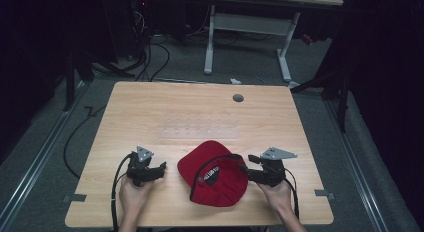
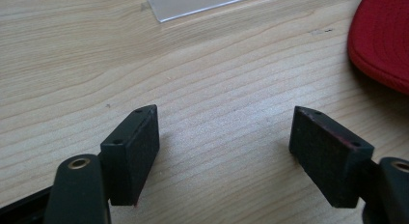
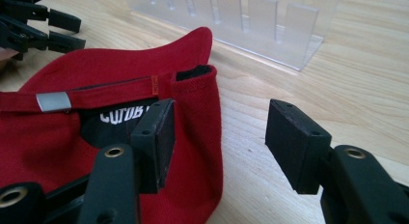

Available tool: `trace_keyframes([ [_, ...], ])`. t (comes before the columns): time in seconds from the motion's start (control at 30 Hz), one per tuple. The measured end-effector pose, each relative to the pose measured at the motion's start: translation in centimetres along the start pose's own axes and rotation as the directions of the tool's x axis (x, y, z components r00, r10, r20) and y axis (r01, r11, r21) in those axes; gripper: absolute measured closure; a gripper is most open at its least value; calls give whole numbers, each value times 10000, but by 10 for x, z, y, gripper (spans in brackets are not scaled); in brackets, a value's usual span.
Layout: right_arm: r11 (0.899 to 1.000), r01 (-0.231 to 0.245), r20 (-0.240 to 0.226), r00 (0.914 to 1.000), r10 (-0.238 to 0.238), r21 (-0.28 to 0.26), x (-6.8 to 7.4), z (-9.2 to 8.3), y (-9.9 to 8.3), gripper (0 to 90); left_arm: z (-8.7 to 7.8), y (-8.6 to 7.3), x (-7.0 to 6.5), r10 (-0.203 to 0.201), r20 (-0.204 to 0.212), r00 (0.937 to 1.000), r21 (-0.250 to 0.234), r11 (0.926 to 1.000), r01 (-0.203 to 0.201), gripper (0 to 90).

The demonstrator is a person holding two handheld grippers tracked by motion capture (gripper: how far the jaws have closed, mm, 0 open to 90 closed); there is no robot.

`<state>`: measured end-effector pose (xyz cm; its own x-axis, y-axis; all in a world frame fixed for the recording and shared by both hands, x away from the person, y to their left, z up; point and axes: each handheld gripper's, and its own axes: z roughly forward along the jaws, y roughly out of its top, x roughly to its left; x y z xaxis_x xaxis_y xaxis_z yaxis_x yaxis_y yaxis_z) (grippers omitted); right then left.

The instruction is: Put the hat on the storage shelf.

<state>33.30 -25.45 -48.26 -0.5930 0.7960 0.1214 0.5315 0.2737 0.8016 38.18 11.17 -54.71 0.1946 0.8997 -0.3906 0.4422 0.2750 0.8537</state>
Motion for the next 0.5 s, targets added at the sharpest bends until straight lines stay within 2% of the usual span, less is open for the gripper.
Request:
trace_keyframes([
  [0.5,9986,-169,-321,9993,186,509,1,31,-2,449,0,0,0,-2,-1,10000,-3,10000,2,264],
])
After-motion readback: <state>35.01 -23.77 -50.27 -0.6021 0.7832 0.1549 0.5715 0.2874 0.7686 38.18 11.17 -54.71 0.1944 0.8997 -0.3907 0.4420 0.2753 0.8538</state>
